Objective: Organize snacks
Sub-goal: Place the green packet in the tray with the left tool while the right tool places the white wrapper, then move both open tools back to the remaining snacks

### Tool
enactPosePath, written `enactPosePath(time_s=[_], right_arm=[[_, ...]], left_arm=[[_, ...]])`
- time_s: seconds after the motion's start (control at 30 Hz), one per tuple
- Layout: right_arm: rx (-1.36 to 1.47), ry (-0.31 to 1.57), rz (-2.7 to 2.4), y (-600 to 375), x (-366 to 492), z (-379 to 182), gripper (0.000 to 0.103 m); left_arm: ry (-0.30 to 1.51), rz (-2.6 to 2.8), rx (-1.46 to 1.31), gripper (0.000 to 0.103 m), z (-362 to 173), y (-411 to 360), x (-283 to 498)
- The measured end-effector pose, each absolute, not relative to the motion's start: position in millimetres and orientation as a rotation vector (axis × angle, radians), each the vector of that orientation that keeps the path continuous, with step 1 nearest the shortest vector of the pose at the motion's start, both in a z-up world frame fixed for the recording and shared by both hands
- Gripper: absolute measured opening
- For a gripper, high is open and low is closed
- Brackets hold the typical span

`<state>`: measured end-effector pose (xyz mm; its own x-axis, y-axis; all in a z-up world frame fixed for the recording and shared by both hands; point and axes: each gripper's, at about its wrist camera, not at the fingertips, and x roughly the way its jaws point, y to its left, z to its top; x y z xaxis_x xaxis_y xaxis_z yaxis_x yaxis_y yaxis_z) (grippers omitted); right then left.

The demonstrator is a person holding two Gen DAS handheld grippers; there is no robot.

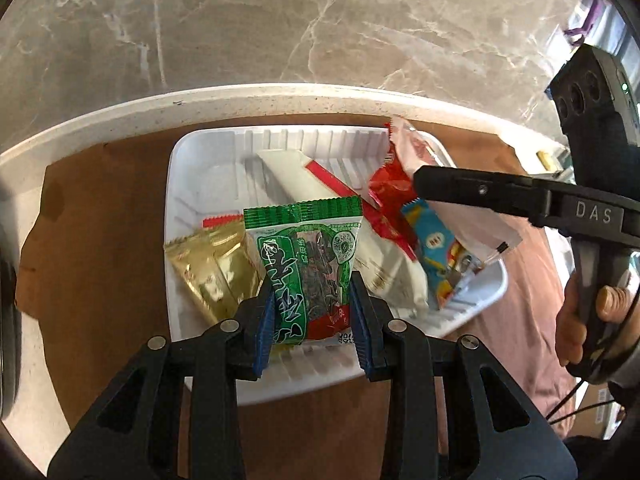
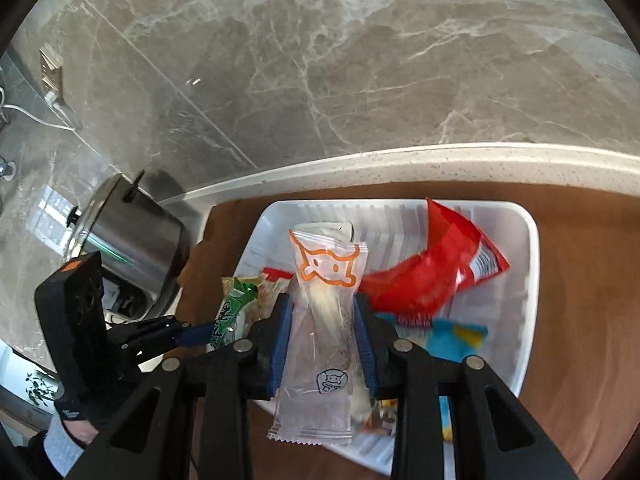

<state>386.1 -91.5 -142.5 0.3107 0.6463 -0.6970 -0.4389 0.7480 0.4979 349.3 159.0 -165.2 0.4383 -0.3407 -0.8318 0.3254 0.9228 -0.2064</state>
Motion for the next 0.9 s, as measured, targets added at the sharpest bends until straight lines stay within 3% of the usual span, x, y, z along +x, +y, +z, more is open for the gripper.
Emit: enactPosePath(time_s=[0.13, 0.3, 0.63, 0.9], right_arm=[[0.177, 1.032, 0.710, -80.3, 391.6, -150.9, 0.041], [0.121, 0.952, 0.702, -79.0, 385.1, -139.0, 0.065], [0.094, 0.840, 0.747, -110.4, 343.8, -98.9, 0.072], [0.016, 0.871, 0.828, -146.1, 270.5, -101.3, 0.075]], left_arm=[[1.045, -0.373, 0.020, 0.040, -176.7, 150.1, 361.9], [1.018, -0.344, 0.016, 0.050, -177.1, 147.6, 365.5], [0.902, -0.298, -0.005, 0.053, -135.6, 156.8, 341.4], [0.910, -0.310, -0.018, 0.054, -120.9, 163.6, 275.4]])
